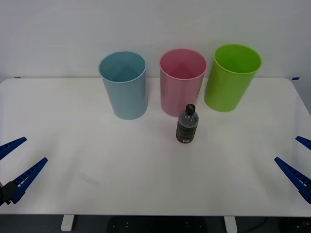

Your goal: Grasp the object on the table and drop it into the matching bin: aluminum can to the light blue bin, PET bottle to the pink bin.

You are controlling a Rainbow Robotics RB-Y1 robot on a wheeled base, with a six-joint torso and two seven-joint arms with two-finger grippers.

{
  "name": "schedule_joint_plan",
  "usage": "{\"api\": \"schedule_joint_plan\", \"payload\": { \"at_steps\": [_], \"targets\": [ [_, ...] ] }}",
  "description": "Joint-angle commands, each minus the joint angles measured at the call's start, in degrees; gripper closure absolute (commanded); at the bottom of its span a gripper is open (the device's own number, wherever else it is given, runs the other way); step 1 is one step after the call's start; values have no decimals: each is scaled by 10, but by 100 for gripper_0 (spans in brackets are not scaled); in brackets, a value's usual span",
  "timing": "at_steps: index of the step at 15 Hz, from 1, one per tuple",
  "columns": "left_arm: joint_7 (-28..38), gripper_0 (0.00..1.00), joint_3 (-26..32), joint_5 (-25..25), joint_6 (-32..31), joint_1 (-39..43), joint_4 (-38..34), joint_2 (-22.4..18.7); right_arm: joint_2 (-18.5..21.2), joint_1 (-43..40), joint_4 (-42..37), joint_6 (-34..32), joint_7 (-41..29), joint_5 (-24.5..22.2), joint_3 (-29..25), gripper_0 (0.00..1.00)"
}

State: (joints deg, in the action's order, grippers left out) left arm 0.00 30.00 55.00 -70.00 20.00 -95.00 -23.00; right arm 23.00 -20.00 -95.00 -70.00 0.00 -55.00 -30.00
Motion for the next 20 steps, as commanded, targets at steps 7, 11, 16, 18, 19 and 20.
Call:
{"api": "schedule_joint_plan", "payload": {
  "at_steps": [7, 11, 16, 18, 19, 20],
  "targets": [
    [0, 0, 0, 0, 0, 0, 0, 0, 16, -67, -55, 52, 4, 45, 35, 0],
    [0, 0, 0, 0, 0, 0, 0, 0, 17, -66, -56, 56, 22, 45, 61, 0],
    [0, 0, 0, 0, 0, 0, 0, 0, 17, -43, -40, 88, 85, 38, 114, 0],
    [0, 0, 0, 0, 0, 0, 0, 0, 17, -40, -39, 121, 127, 38, 138, 0],
    [0, 0, 0, 0, 0, 0, 0, 0, 17, -39, -38, 137, 144, 38, 151, 0],
    [0, 0, 0, 0, 0, 0, 0, 0, 17, -38, -38, 152, 155, 38, 163, 0]
  ]
}}
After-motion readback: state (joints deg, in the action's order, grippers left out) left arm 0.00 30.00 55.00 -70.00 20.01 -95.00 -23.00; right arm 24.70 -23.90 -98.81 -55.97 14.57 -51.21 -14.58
